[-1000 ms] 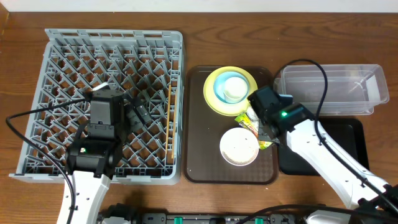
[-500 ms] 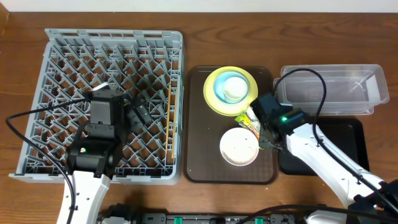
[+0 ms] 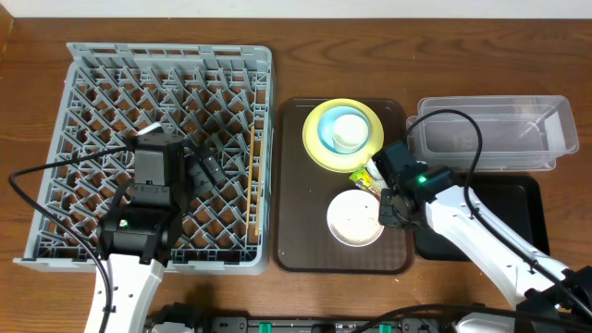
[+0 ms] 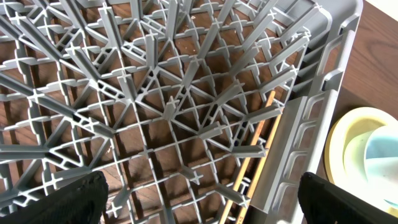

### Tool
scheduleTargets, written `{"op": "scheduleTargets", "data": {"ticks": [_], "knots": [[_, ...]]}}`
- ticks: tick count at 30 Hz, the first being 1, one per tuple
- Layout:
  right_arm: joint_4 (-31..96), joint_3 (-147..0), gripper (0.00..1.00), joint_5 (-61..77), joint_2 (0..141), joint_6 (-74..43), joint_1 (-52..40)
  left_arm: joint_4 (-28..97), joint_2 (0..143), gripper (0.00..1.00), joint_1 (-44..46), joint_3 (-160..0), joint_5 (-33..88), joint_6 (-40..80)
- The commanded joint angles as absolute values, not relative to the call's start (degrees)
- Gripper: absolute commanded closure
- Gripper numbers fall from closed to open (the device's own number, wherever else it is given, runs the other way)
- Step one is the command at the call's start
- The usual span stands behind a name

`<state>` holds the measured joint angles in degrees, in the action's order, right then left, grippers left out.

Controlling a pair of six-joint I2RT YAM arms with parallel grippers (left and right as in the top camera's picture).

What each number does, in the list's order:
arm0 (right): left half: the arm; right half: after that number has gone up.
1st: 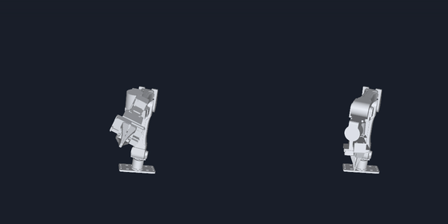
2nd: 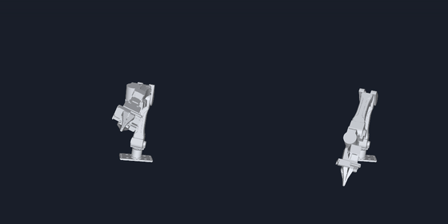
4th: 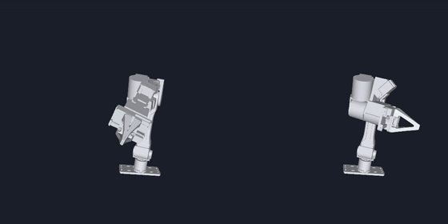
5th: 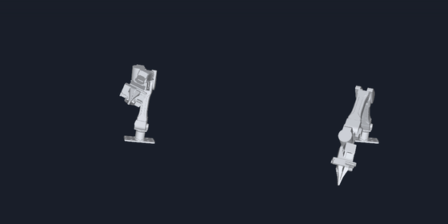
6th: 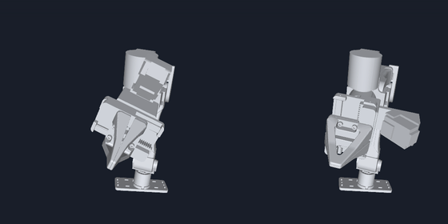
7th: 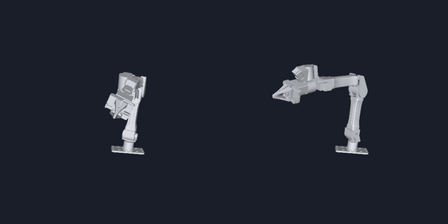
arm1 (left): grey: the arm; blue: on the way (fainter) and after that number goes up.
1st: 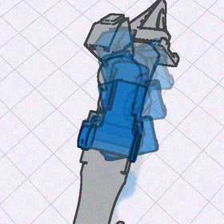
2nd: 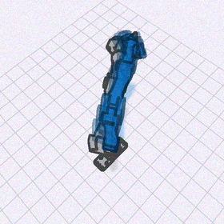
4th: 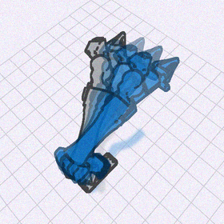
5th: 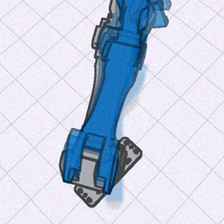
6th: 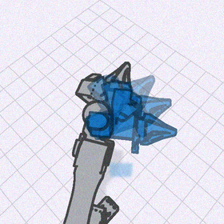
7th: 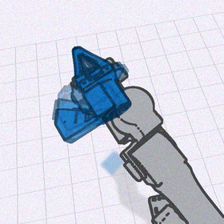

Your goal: Sort waste into correct bins and load items into the dishwasher

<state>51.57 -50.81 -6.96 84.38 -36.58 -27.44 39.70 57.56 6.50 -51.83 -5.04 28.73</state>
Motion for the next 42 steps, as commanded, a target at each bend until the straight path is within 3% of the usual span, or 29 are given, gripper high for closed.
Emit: {"op": "scheduleTargets", "data": {"ticks": [1, 27, 28, 29, 33, 42], "knots": [[51.35, -50.43, 0.98, -2.76, 84.77, -36.16, -27.07, 39.88, 57.71, 0.01, 6.28, -51.64, -5.13, 29.21], [43.46, -50.43, 0.90, -1.43, 84.77, -36.16, -35.05, 39.88, 57.71, 0.02, 6.28, -51.64, -5.13, 29.21], [43.40, -50.43, 0.91, -2.39, 84.77, -36.10, -35.18, 39.88, 57.71, 0.01, 6.28, -51.64, -5.13, 29.21], [43.53, -50.46, 0.99, -3.46, 84.77, -36.01, -35.16, 39.88, 57.71, 0.01, 6.28, -51.64, -5.13, 29.21], [45.89, -50.63, 0.99, -9.56, 84.58, -35.90, -34.09, 39.88, 57.71, 0.01, 6.28, -51.64, -5.13, 29.21], [47.35, -50.61, 0.99, -9.69, 84.60, -35.68, -30.65, 39.88, 57.71, 0.01, 6.28, -51.64, -5.13, 29.21]]}}
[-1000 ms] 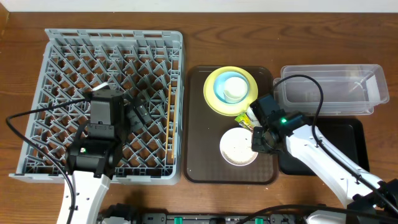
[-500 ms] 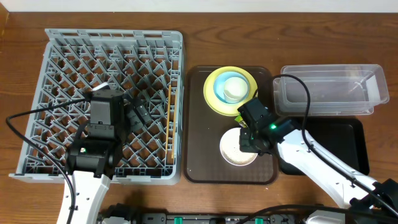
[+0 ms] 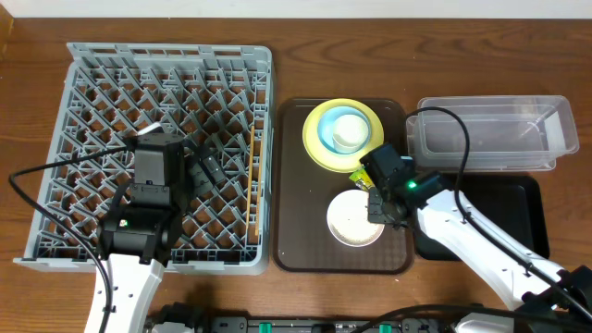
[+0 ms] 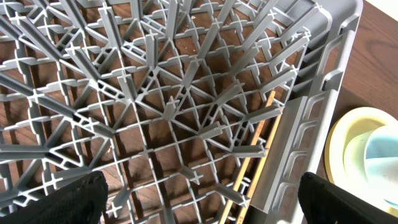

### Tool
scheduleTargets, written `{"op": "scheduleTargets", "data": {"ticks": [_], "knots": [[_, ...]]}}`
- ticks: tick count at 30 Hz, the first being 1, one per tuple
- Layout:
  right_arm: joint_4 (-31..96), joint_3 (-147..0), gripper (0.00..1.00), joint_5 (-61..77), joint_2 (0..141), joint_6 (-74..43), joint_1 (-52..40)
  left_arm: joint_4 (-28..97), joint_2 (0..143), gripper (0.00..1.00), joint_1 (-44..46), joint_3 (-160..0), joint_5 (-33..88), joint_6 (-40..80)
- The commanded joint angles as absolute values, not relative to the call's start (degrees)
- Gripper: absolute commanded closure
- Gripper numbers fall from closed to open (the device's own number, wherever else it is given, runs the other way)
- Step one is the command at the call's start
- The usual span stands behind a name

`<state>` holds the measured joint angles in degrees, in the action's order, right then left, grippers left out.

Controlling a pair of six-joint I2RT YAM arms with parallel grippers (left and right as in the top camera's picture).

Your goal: Sort waste into correct bins and load items into the dishwasher

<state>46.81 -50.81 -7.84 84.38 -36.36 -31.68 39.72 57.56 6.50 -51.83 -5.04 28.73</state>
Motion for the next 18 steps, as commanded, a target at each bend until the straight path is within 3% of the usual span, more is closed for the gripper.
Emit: {"op": "scheduleTargets", "data": {"ticks": [1, 11, 18], "knots": [[48.03, -50.61, 0.99, -10.33, 84.60, -35.70, -30.37, 39.88, 57.71, 0.01, 6.28, -51.64, -5.13, 29.19], [47.31, -47.55, 0.99, -7.94, 84.66, -38.81, -30.44, 39.88, 57.71, 0.01, 6.28, -51.64, -5.13, 29.21], [40.60, -45.08, 0.98, 2.11, 84.66, -38.92, -30.44, 39.88, 57.71, 0.01, 6.28, -51.64, -5.13, 29.21]]}}
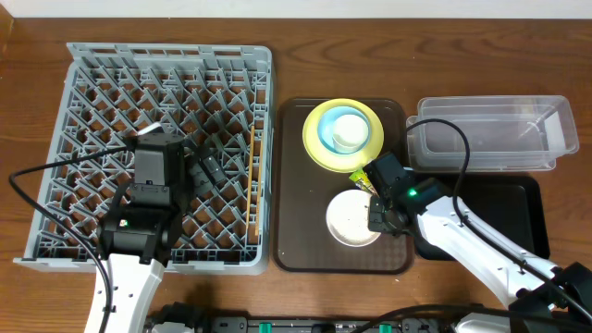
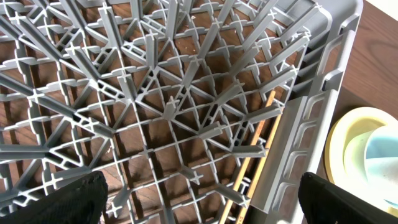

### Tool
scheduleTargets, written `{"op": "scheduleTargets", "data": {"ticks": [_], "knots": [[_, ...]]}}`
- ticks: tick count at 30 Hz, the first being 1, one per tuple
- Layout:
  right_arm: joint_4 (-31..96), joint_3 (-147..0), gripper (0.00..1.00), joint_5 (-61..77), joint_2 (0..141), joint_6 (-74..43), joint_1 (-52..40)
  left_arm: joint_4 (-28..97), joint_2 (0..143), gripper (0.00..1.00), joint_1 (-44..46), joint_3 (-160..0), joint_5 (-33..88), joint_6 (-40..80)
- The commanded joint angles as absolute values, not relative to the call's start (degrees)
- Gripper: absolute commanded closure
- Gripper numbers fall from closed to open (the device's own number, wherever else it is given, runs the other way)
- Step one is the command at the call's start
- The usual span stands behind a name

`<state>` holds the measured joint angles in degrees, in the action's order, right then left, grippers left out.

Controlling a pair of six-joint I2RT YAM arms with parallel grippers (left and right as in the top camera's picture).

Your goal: Sort waste into correct bins and load items into the dishwasher

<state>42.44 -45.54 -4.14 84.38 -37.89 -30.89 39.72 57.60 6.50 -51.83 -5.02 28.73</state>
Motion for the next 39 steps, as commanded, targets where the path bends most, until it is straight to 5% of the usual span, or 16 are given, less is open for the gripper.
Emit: {"op": "scheduleTargets", "data": {"ticks": [1, 24, 33, 39], "knots": [[39.81, -45.08, 0.98, 3.53, 84.66, -38.92, -30.44, 39.88, 57.71, 0.01, 6.28, -51.64, -5.13, 29.21], [27.35, -45.12, 0.89, 6.04, 84.64, -33.89, -39.64, 39.88, 57.71, 0.01, 6.28, -51.64, -5.13, 29.21], [41.39, -48.10, 0.64, -1.52, 82.87, -19.62, -31.18, 39.88, 57.71, 0.01, 6.28, -51.64, -5.13, 29.21], [40.25, -48.10, 0.64, 4.16, 82.87, -16.38, -29.71, 39.88, 57.71, 0.01, 6.28, -51.64, -5.13, 29.21]]}}
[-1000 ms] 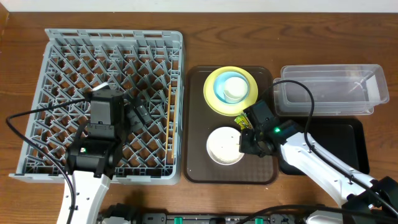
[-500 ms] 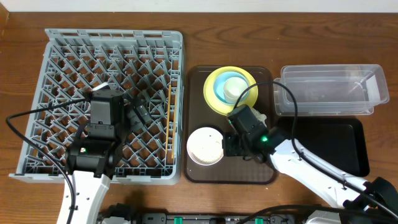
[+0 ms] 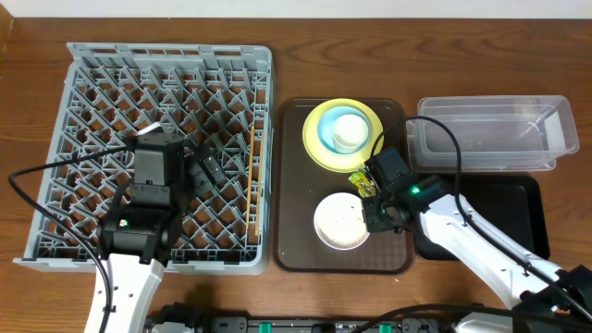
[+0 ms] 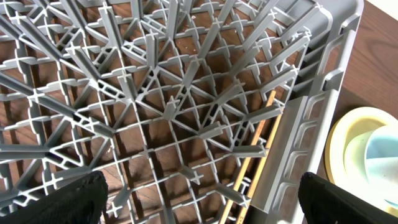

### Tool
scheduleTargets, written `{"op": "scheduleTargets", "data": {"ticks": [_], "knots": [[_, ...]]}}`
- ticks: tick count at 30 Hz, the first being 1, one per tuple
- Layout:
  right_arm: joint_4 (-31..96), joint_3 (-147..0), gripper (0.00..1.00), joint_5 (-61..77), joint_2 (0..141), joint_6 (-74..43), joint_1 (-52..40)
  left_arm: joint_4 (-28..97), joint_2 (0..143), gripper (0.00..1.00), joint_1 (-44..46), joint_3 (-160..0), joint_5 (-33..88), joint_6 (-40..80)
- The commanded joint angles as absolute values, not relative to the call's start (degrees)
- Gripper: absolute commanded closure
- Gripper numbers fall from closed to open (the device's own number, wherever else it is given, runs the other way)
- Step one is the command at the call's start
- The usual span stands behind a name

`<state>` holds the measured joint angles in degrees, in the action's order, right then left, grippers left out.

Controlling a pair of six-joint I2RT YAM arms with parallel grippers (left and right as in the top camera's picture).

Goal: Sort waste into correct bins and load items into the dishwasher
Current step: 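Close the right gripper on the yellow wrapper beside the rice bowl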

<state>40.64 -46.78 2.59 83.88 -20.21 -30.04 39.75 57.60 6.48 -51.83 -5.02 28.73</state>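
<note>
A grey dish rack fills the left of the table. My left gripper hangs open over its right part, its black fingertips wide apart with nothing between them. A pair of wooden chopsticks lies in the rack by the right wall. On the brown tray a white round plate lies in front of a yellow plate holding a blue bowl. My right gripper sits at the white plate's right rim; its jaws are hidden under the wrist. A yellow-green wrapper lies beside it.
A clear plastic bin stands at the back right, and a black bin lies in front of it under the right arm. Cables trail from both arms. The rack's right wall stands between the left gripper and the tray.
The white plate lies a little further left on the brown tray. My right gripper stays at its right rim, shifted slightly left. The left arm has not moved.
My right gripper was off the white plate's right edge, beside the wrapper. Then it was over the plate's right rim, then a little lower at that rim. Now the plate sits further left on the tray. The left gripper stayed open over the rack throughout.
</note>
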Motion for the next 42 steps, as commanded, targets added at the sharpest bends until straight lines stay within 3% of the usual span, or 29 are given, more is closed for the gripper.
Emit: {"op": "scheduleTargets", "data": {"ticks": [1, 6, 8, 12, 15, 23, 32, 42], "knots": [[40.36, -48.10, 0.64, 4.08, 82.87, -16.34, -29.76, 39.88, 57.71, 0.01, 6.28, -51.64, -5.13, 29.21], [39.99, -48.10, 0.67, 3.86, 82.87, -16.25, -29.63, 39.88, 57.71, 0.01, 6.28, -51.64, -5.13, 29.21], [38.92, -48.18, 0.74, 6.68, 82.81, -16.23, -29.69, 39.88, 57.71, 0.01, 6.28, -51.64, -5.13, 29.21], [39.83, -50.50, 0.79, 10.81, 81.36, -14.28, -29.63, 39.88, 57.71, 0.01, 6.28, -51.64, -5.13, 29.21], [40.14, -52.07, 0.99, 10.52, 77.62, -14.55, -29.54, 39.88, 57.71, 0.01, 6.28, -51.64, -5.13, 29.21], [47.51, -48.97, 0.99, -7.51, 76.44, -26.98, -29.30, 39.88, 57.71, 0.01, 6.28, -51.64, -5.13, 29.21], [33.50, -39.72, 0.99, 11.51, 79.85, -31.68, -30.04, 39.88, 57.71, 0.01, 6.28, -51.64, -5.13, 29.21], [24.03, -39.42, 0.98, 18.68, 79.83, -26.81, -31.35, 39.88, 57.71, 0.01, 6.28, -51.64, -5.13, 29.21]]}}
